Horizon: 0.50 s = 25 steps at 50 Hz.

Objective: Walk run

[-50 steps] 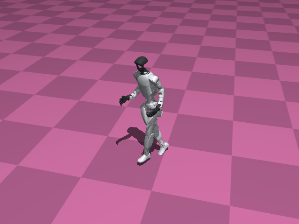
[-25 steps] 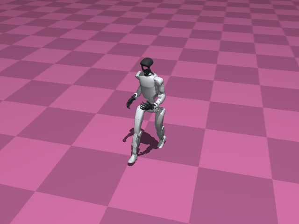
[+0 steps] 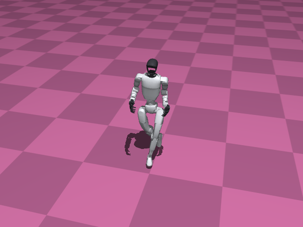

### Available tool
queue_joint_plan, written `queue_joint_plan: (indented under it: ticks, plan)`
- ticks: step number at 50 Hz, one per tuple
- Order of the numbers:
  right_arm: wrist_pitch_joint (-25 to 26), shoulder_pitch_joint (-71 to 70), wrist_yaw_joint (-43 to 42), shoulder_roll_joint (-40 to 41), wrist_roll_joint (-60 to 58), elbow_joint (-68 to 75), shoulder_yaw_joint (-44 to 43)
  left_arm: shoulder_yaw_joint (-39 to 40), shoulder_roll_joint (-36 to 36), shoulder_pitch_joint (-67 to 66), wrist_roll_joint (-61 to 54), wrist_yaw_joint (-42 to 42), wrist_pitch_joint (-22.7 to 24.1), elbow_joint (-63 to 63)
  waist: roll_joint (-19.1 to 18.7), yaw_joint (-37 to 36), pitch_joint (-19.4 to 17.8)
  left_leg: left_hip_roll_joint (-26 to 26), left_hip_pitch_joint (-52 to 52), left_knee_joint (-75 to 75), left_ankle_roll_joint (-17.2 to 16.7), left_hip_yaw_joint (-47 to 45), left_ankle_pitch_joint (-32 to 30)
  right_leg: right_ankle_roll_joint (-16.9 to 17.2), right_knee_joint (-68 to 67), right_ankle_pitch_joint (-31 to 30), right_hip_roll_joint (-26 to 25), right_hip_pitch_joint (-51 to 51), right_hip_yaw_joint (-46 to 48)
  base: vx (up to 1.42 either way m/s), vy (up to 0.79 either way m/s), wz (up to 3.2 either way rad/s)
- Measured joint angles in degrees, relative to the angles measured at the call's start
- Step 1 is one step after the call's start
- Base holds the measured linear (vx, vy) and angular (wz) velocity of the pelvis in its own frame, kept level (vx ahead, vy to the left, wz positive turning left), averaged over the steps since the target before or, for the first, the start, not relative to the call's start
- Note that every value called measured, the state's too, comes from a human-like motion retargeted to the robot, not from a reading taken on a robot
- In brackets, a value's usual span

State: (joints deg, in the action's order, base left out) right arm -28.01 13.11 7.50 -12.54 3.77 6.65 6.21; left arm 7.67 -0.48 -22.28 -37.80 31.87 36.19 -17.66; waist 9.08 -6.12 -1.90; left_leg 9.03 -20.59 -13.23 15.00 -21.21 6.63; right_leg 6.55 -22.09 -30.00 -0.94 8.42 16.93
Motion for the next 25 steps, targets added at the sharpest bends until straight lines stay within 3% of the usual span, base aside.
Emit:
queue_joint_plan:
  ticks: [2, 3, 5, 7, 8, 10, 11, 13, 15, 18, 20, 22, 23, 24, 25]
  plan:
    - [-0.39, 3.63, 3.81, 0.41, -0.66, 3.26, -1.24, -1.09, -0.28, 1.88, 1.11, -2.0, 1.76, -0.17, 1.03, 3.58, 1.05, 2.6, 0.63, -9.38, 0.0, 7.63, 6.32, 0.18, -19.73, 0.0, 1.04, -4.98, -0.92, 1.53, -0.09, 1.62]
    - [-0.46, 4.41, 5.86, 0.21, -1.09, 5.35, -1.07, 0.3, -0.99, 4.99, 0.66, -2.75, 2.24, -0.6, 0.56, 6.26, 1.09, 2.78, -0.23, -13.08, 0.0, 9.18, 8.18, -0.42, -26.32, 0.0, -1.3, -8.75, -5.72, 1.02, 0.11, 1.21]
    - [-0.09, 6.27, 7.62, 0.58, -1.41, 9.37, 1.0, 1.5, -1.86, 10.48, -0.43, -2.43, 1.7, -0.08, -4.89, 6.77, 2.22, -4.24, 2.44, -13.86, 0.0, 9.36, 10.92, -5.49, -25.96, 0.0, -6.44, -13.04, -6.88, 1.09, 0.04, 0.18]
    - [-0.49, 9.64, 8.71, -0.98, -0.64, 11.66, 1.07, -2.2, -2.71, 14.46, -1.93, -3.54, 1.83, 1.8, -10.19, 6.13, 3.25, -7.14, 6.5, -10.99, 0.0, 12.89, 11.71, -11.55, -23.31, 6.01, -7.22, -17.37, -5.28, 1.36, 0.09, 0.53]
    - [-0.91, 11.62, 9.45, -2.04, -0.43, 12.25, -0.34, -3.53, -2.79, 16.47, -2.84, -4.7, 2.18, 2.9, -11.01, 5.78, 3.39, -6.28, 8.52, -8.48, 0.0, 13.82, 10.65, -13.5, -23.74, 11.24, -5.13, -20.38, -5.21, 1.31, 0.0, 1.13]
    - [-1.26, 15.41, 9.51, -2.4, -1.24, 12.6, -3.08, -5.94, -1.96, 19.9, -3.72, -6.53, 2.75, 5.13, -12.07, 7.28, 3.2, -4.24, 12.2, -3.45, 0.0, 16.75, 6.68, -15.13, -20.75, 19.11, -1.69, -25.76, -4.12, 1.09, -0.05, 1.86]
    - [-1.31, 17.05, 8.93, -2.41, -1.64, 12.47, -4.06, -7.33, -1.2, 20.89, -4.05, -6.91, 2.67, 6.36, -12.62, 9.75, 3.51, -2.93, 14.1, -1.12, 0.0, 19.15, 3.76, -13.76, -17.03, 21.05, 0.12, -27.74, -2.71, 1.0, -0.06, 2.58]
    - [-1.39, 19.67, 7.83, -2.42, -2.48, 12.07, -5.54, -9.41, 0.33, 22.13, -4.74, -6.91, 2.11, 8.69, -12.96, 14.8, 4.22, -0.3, 18.11, 2.75, -0.44, 23.32, -2.22, -9.7, -8.36, 23.71, 2.78, -31.06, -1.48, 1.26, -0.2, 2.69]
    - [-1.42, 21.06, 6.73, -2.1, -3.29, 11.27, -6.29, -10.4, 1.66, 22.35, -5.4, -6.42, 1.36, 10.3, -12.49, 19.78, 4.65, 1.6, 21.99, 4.55, -1.65, 26.81, -7.86, -6.05, 1.69, 26.39, 2.34, -33.54, -5.23, 1.13, -0.33, 2.3]
    - [-0.94, 19.63, 4.54, -0.8, -4.37, 9.4, -6.5, -10.54, 3.29, 21.56, -6.98, -5.89, 0.55, 10.84, -12.01, 24.09, 4.55, 2.24, 27.11, 4.83, -4.22, 29.29, -16.4, 3.05, 12.87, 31.77, 1.93, -34.75, -14.46, 1.25, -0.48, 1.33]
    - [-0.39, 17.24, 2.96, 1.03, -5.37, 8.15, -6.59, -10.05, 3.95, 20.5, -7.78, -5.45, -0.07, 9.77, -11.76, 24.13, 4.51, 1.83, 29.62, 3.01, -7.72, 28.67, -22.41, 0.81, 14.9, 30.53, 2.22, -34.86, -12.51, 1.19, -0.45, 0.23]
    - [0.21, 13.87, 1.08, 3.81, -6.65, 7.39, -6.67, -9.51, 4.0, 19.18, -8.73, -4.61, -0.79, 8.02, -10.12, 24.42, 4.97, 2.95, 30.42, -3.08, -13.26, 26.14, -30.2, -2.45, 12.22, 24.69, 3.3, -33.32, -7.18, 1.19, -0.48, 0.17]
    - [0.48, 12.24, -0.16, 5.47, -7.28, 7.31, -6.15, -8.84, 3.9, 18.1, -9.15, -3.7, -1.09, 6.99, -9.72, 24.3, 5.46, 3.05, 29.15, -8.35, -16.49, 23.89, -34.78, -4.2, 9.96, 27.77, 4.05, -32.14, -7.56, 1.38, -0.64, 0.04]
    - [0.7, 10.56, -1.6, 7.34, -7.54, 7.73, -5.6, -7.81, 3.53, 16.63, -8.7, -1.86, -1.47, 5.44, -11.12, 23.93, 4.75, 0.29, 25.76, -18.73, -19.35, 21.93, -36.43, -5.81, 7.25, 31.32, -1.32, -30.98, -14.11, 1.32, -0.62, 0.0]
    - [0.9, 8.85, -3.14, 9.31, -7.6, 8.4, -5.04, -6.59, 3.03, 14.97, -7.81, 0.43, -1.89, 3.63, -13.43, 23.45, 3.45, -3.9, 21.31, -31.66, -22.03, 20.12, -36.63, -7.35, 4.3, 35.1, -9.76, -29.82, -23.73, 1.09, -0.46, 0.22]
